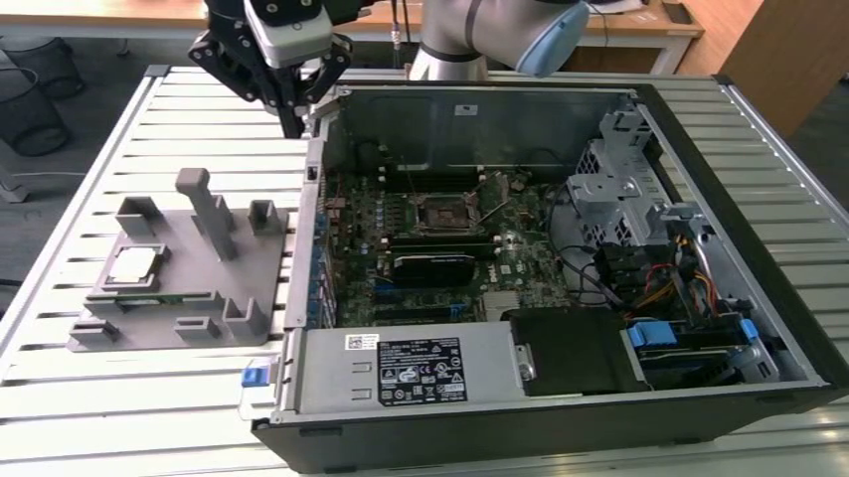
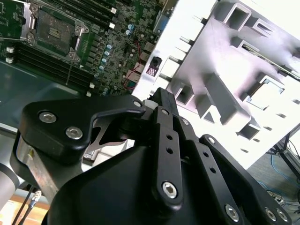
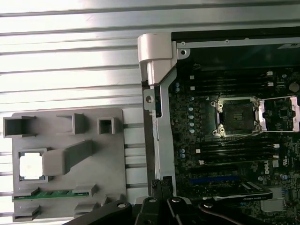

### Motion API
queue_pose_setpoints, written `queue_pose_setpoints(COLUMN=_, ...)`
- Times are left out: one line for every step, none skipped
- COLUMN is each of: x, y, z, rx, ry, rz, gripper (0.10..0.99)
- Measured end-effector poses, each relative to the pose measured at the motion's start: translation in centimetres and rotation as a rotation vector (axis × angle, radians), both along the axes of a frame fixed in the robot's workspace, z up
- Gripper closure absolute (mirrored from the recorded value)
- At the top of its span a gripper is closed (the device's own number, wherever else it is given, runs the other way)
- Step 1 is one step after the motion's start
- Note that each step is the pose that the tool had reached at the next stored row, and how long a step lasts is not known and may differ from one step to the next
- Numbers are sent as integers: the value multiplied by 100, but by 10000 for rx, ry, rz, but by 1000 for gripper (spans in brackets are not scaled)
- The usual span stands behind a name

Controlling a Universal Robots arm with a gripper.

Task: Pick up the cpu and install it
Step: 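Reach for the cpu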

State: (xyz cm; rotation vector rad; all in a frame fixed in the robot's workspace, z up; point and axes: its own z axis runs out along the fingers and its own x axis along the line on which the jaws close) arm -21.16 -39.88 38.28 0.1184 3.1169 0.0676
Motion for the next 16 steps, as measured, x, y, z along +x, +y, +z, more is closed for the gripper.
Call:
queue_pose_setpoints(x=-4, y=0, z=-1, rx=0, ry=0, rz=0, gripper=980)
queue_pose_setpoints(x=-9, y=0, z=-1, rx=0, ry=1, rz=0, gripper=980)
queue_pose_setpoints(x=-13, y=0, z=-2, rx=0, ry=1, rz=1, gripper=980)
queue_pose_setpoints(x=-18, y=0, z=-3, rx=0, ry=2, rz=0, gripper=980)
queue_pose_setpoints(x=-22, y=0, z=-3, rx=0, ry=2, rz=1, gripper=980)
queue_pose_setpoints(x=-27, y=0, z=-4, rx=0, ry=3, rz=1, gripper=980)
queue_pose_setpoints(x=-31, y=0, z=-5, rx=0, ry=3, rz=1, gripper=980)
queue_pose_setpoints(x=-35, y=0, z=-6, rx=0, ry=4, rz=1, gripper=980)
queue_pose_setpoints(x=-40, y=0, z=-6, rx=0, ry=4, rz=0, gripper=980)
queue_pose_setpoints(x=-45, y=0, z=-7, rx=0, ry=4, rz=1, gripper=980)
queue_pose_setpoints(x=-49, y=0, z=-8, rx=0, ry=5, rz=1, gripper=980)
queue_pose_setpoints(x=-53, y=0, z=-9, rx=0, ry=5, rz=1, gripper=980)
queue_pose_setpoints(x=-58, y=0, z=-9, rx=0, ry=6, rz=1, gripper=980)
queue_pose_setpoints(x=-63, y=0, z=-10, rx=0, ry=6, rz=0, gripper=980)
queue_pose_setpoints(x=-66, y=0, z=-11, rx=0, ry=7, rz=0, gripper=980)
queue_pose_setpoints(x=-70, y=0, z=-11, rx=0, ry=7, rz=1, gripper=980)
